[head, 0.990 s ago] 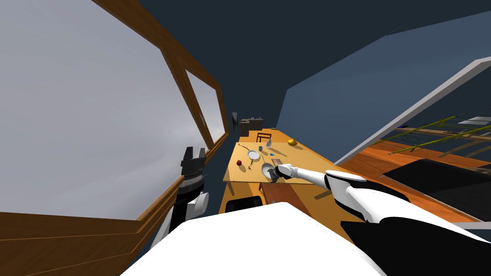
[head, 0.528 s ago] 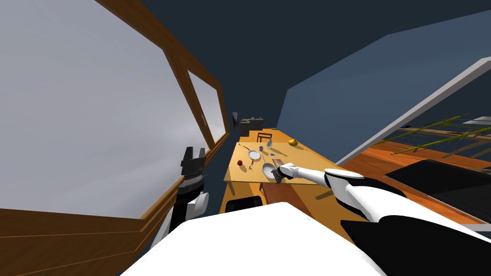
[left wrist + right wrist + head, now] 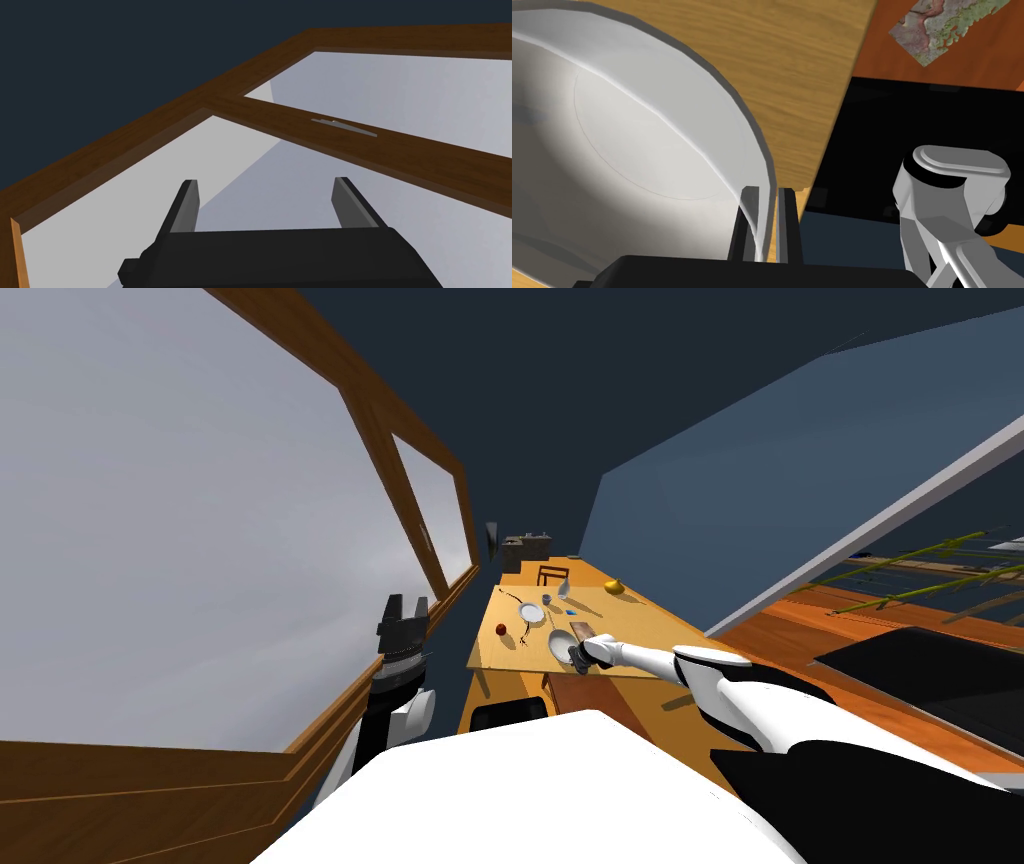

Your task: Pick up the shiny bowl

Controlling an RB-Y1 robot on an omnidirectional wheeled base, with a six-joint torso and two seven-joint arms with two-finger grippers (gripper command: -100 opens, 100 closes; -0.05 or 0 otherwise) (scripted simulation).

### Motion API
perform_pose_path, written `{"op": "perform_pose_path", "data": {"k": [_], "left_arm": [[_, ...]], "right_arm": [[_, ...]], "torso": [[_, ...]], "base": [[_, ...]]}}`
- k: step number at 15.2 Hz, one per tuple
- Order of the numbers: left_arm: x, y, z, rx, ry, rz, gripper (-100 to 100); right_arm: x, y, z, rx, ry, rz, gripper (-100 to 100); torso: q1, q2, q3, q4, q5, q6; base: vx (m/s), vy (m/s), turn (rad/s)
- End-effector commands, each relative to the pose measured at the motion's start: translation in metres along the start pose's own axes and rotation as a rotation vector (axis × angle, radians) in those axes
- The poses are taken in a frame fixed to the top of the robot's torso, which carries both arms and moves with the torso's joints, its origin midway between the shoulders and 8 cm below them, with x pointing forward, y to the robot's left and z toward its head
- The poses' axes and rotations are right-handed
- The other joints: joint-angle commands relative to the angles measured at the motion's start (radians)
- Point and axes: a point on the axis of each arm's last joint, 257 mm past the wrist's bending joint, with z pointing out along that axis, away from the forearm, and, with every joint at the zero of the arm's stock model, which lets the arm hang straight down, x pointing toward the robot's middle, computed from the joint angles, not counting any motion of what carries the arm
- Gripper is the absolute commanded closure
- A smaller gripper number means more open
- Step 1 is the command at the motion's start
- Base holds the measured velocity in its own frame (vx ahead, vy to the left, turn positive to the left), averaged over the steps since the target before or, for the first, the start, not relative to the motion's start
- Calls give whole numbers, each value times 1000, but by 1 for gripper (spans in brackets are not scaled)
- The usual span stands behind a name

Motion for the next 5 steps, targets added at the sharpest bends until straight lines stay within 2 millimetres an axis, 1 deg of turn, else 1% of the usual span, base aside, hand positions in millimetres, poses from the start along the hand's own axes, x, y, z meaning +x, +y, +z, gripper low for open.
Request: {"op": "perform_pose_path", "data": {"k": [1, 2, 3, 4, 5], "left_arm": [[0, 0, 0, 0, 0, 0, 0], [0, 0, 0, 0, 0, 0, 0], [0, 0, 0, 0, 0, 0, 0], [0, 0, 0, 0, 0, 0, 0], [0, 0, 0, 0, 0, 0, 0]], "right_arm": [[0, 0, 0, 0, 0, 0, 100], [0, 0, 0, 1, 0, -1, 100], [-1, -12, -12, 3, 0, -6, 100], [-2, -15, -17, 3, 0, -8, 100], [-1, -11, -11, 5, -1, -7, 100]], "torso": [[0, 0, 0, 0, 0, 0], [0, 0, 0, 0, 0, 1], [0, 1, 0, 0, 0, 1], [0, 2, 2, 1, 1, 1], [1, 4, 3, 2, 1, 1]], "base": [[2, 0, 11], [0, 0, 0], [-32, 9, -59], [-53, 11, -86], [-28, 5, -25]]}}
